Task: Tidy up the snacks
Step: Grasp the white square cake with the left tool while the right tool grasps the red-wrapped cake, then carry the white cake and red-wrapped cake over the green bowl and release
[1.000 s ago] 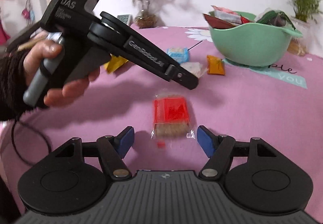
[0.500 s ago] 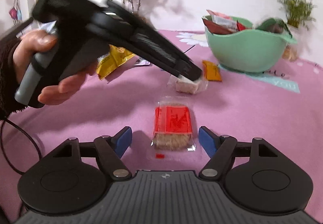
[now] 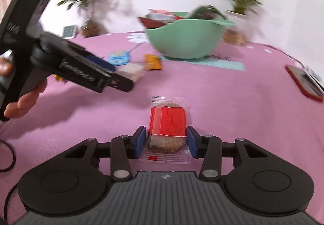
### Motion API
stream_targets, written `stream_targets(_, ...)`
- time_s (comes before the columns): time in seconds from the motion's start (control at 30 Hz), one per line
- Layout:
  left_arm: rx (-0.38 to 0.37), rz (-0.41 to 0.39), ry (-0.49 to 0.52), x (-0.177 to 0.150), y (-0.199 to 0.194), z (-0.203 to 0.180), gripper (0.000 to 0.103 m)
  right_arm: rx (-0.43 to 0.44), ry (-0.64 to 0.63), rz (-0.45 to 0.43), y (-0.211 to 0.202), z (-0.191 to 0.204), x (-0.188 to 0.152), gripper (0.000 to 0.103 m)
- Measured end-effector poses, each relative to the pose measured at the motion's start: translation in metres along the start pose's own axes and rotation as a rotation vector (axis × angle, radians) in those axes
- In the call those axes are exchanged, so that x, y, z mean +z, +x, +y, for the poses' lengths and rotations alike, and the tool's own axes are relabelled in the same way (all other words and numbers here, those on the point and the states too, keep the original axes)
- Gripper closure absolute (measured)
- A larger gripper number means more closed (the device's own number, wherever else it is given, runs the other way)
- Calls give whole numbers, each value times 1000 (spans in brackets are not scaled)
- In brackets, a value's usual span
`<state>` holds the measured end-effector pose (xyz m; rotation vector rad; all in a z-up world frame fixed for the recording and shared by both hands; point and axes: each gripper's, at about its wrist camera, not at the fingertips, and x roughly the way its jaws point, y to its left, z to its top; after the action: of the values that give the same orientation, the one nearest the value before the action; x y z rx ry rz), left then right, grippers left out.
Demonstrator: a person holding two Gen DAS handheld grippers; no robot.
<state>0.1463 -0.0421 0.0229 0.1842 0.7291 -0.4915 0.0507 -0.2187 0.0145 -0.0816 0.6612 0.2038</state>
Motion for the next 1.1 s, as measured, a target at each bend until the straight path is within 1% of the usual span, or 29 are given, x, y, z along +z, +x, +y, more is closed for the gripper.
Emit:
stream_targets(0.1,25,18,-37,8,5,1,0,-13,10,-3,3,1,0,53)
stream_targets(0.17,36,22,-70,14,7,2,0,-26,-11,-8,2,6,-3,47)
stream_targets(0.23,42,36,-113,20,12,3,0,-32,-26,-15,5,11,-3,44)
stream_targets(0.3,47,48,-135,23,18,3,0,-35,-33,-19,5,12,-4,42)
stream_targets(0.37,78,58,-125,24,23,0,0,-37,-28,-20,5,12,-4,39)
stream_targets(0.43,102,63,-110,25,27,-3,0,-32,-20,-20,5,10,-4,38)
stream_targets(0.57,117,69,-99,24,30,-5,0,-31,-10,-24,5,8,-4,38)
stream_targets(0.6,118,71,-99,24,31,-4,0,-32,-7,-27,4,8,-5,39)
stream_targets(0.67,123,75,-100,23,31,-3,0,-40,-5,-31,4,8,-5,49)
stream_targets(0.73,121,76,-104,23,31,-2,0,-40,-2,-33,4,8,-5,55)
stream_targets(1.0,127,66,-105,22,27,-3,0,-51,-6,-32,3,11,-5,58)
stream_targets(1.1,130,44,-106,19,18,-3,0,-45,-4,-35,0,12,-5,59)
